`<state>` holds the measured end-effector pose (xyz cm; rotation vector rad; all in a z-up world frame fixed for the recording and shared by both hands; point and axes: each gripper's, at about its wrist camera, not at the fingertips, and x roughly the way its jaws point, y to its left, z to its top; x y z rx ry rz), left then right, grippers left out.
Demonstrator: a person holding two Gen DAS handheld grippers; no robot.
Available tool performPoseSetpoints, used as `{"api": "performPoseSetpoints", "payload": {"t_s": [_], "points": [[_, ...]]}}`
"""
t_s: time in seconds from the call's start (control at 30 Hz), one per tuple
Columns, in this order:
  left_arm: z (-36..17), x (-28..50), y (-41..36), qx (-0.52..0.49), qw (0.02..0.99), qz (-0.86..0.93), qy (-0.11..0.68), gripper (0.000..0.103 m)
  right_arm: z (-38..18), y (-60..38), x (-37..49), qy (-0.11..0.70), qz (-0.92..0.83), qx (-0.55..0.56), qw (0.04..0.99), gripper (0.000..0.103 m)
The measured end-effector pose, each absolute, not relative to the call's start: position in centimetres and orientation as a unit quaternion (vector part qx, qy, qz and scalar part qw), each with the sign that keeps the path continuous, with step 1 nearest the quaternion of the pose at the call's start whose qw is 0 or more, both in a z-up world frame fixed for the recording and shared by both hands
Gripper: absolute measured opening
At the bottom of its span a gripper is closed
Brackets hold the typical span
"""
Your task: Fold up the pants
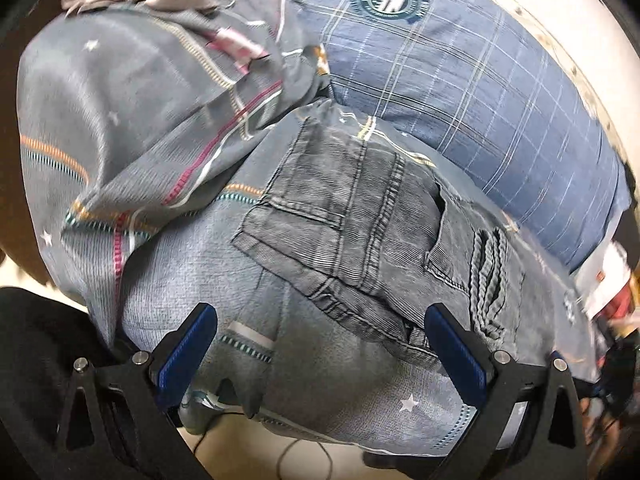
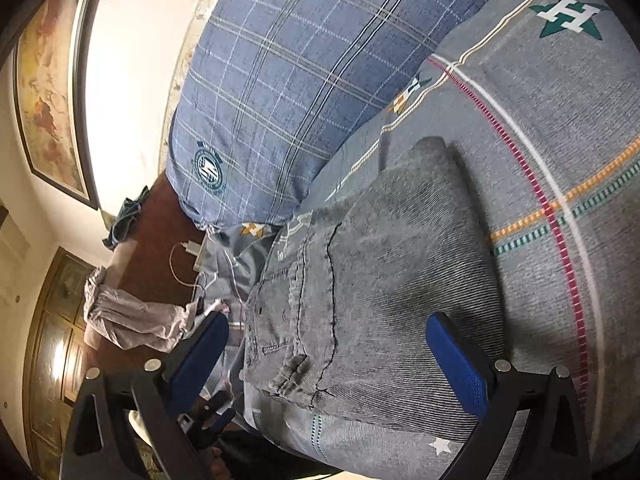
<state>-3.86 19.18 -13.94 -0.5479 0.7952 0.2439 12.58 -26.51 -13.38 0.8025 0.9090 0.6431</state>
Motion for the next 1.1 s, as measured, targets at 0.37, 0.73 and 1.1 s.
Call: {"api": "performPoseSetpoints", "payload": {"t_s": [0.37,0.73,1.1], "points": [[-14.8,-2.1,22.5,-0.401,0.835,0.051,0.374,0.103,-13.6,-25.1,12.5,0.428,0.290,0.351,0.781,0.101],[-17.0,1.5,24.4,-0.446,0.803,0.068,0.390,0.103,-13.2,-26.2,12.2,0.413,0.296,0.365,0.780,0.101],[-17.5,3.6,24.5,-0.445,0.806,0.063,0.385,0.103,-13.4,-26.2,12.4,0.419,0.291,0.362,0.780,0.101]]}}
